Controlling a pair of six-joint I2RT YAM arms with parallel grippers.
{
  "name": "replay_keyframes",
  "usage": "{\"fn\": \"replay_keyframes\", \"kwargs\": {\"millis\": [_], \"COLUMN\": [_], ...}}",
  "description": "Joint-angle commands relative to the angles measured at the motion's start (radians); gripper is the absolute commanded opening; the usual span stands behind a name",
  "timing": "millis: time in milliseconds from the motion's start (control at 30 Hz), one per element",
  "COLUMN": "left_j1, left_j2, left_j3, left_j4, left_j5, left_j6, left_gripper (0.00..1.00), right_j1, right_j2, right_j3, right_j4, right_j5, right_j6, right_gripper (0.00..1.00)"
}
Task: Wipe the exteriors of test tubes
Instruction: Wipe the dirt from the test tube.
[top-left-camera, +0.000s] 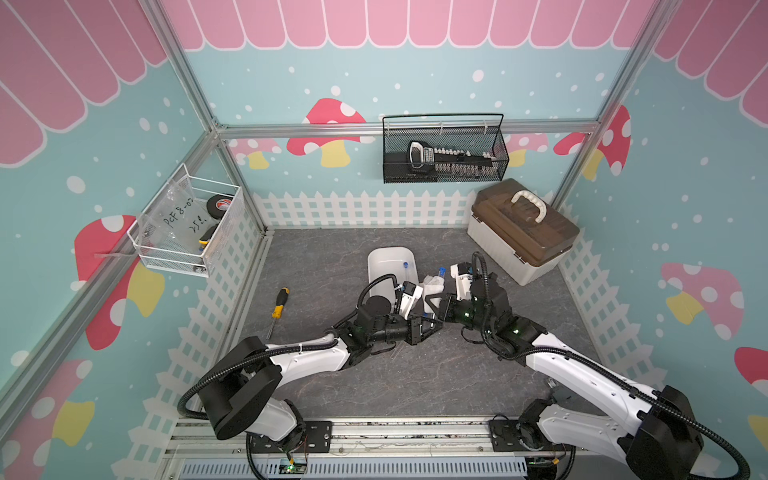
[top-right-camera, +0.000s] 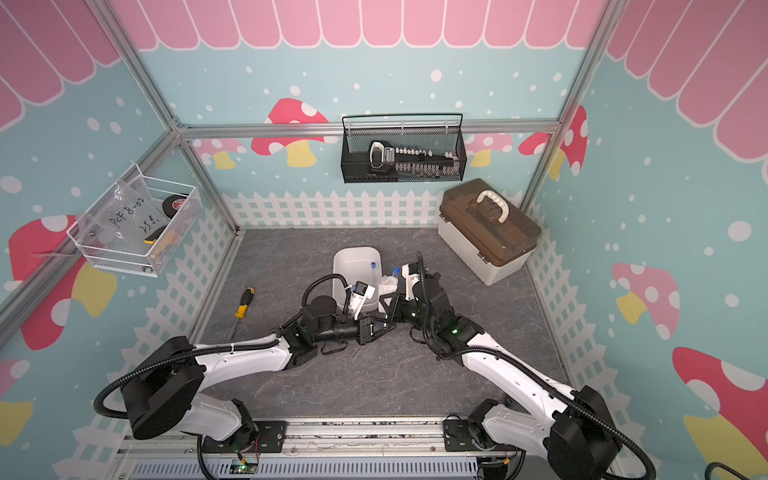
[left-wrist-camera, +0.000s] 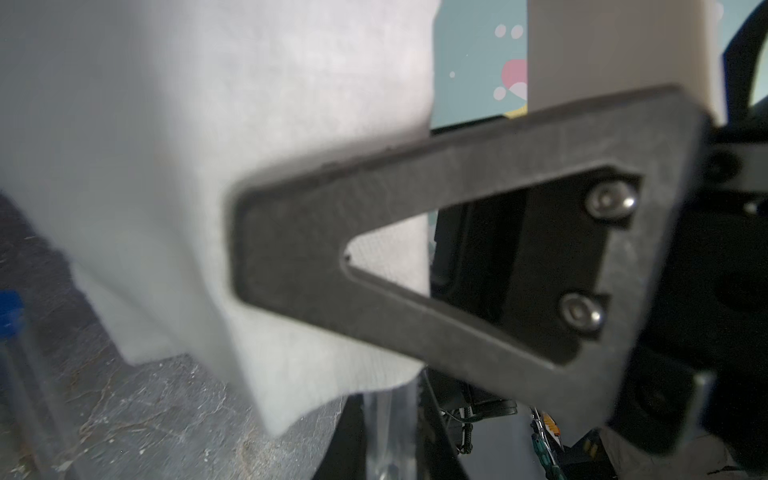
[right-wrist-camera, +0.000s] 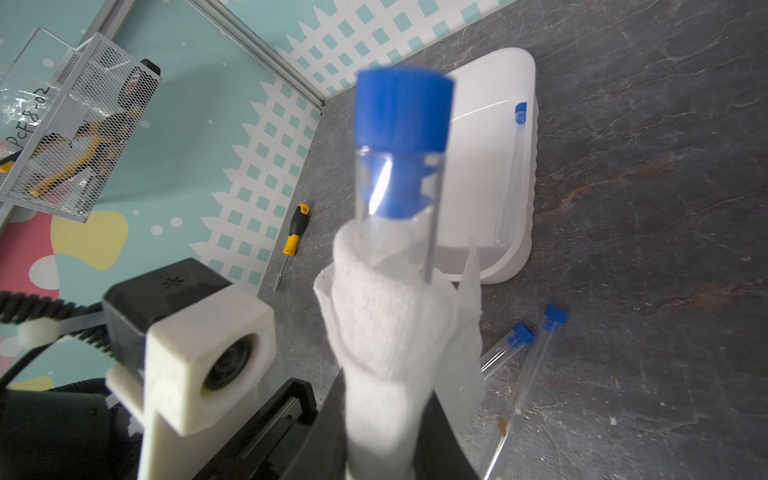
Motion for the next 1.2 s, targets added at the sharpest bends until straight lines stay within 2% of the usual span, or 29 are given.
{"fn": "replay_keyframes", "kwargs": {"millis": [0,267,467,900,1033,1167], "left_j1": [0.005,0.005,0.005,0.012,0.012,0.012], "left_j2": [-0.034,-0.049,-0.052,-0.045,-0.041,-0.043], "left_j3": [-0.024,-0.035,-0.031,-0.025,-0.023,-0.025], "left_j4": [0.024,0.023,0.026,0.034,0.029,0.023], "left_j5": [0.009,0.008,0.002,-0.001,0.006,0.011], "left_j6": [-0.007,-0.007,-0.008,-0.013,-0.015,-0.014], "left_gripper": [0.07,0.07,0.07,0.07,0.07,0.07], "right_j1": [-0.016,-0.101,-0.083,0.039,0.038,0.023], "right_j2": [0.034,0.126,0.131,-0.041,-0.046,0.008], "right_j3": [0.078,0.209,0.173,-0.071,-0.064,0.007], "right_j4": [-0.003,-0.002,0.006,0.037,0.035,0.030], "right_j5": [0.041,-0.005,-0.067,0.019,0.077,0.081], "right_j6": [-0.042,-0.096,-0.073,0.065,0.063,0.011], "right_gripper": [0.20,0.20,0.20,0.20,0.20,0.20]}}
